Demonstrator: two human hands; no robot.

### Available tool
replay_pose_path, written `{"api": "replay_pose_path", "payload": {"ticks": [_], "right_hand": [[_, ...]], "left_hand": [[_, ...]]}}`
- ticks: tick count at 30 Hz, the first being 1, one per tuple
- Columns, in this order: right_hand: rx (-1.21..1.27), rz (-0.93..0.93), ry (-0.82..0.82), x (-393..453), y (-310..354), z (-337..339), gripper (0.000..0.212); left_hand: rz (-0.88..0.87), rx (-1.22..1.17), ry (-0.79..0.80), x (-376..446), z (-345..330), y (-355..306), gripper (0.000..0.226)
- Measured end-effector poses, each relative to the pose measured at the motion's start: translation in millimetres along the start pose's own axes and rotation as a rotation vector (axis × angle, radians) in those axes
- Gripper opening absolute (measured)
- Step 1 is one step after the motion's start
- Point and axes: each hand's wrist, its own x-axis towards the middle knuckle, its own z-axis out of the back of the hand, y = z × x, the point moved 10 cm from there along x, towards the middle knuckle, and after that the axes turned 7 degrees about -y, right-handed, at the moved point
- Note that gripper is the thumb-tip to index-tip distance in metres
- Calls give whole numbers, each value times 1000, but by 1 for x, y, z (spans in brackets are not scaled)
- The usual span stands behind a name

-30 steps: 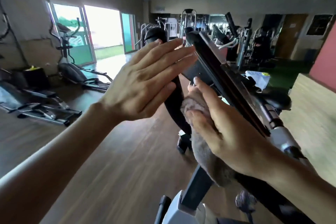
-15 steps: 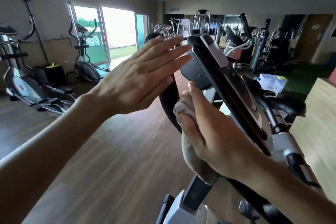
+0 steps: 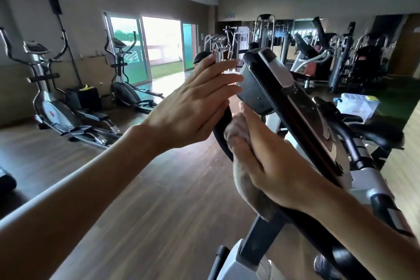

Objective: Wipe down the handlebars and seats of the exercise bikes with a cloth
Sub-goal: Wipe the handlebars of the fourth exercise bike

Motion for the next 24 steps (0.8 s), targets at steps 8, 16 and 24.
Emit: {"api": "replay_pose_path", "payload": {"ticks": [8, 16, 24], "right_hand": [[-189, 80, 97, -74, -17, 24, 59], [54, -61, 144, 7, -4, -2, 58], [-13, 19, 202, -57, -23, 13, 67]], "left_hand": [[36, 22, -49, 1, 2, -5, 29], [115, -74, -149, 0, 4, -5, 33], [193, 51, -106, -5, 19, 14, 43]]}}
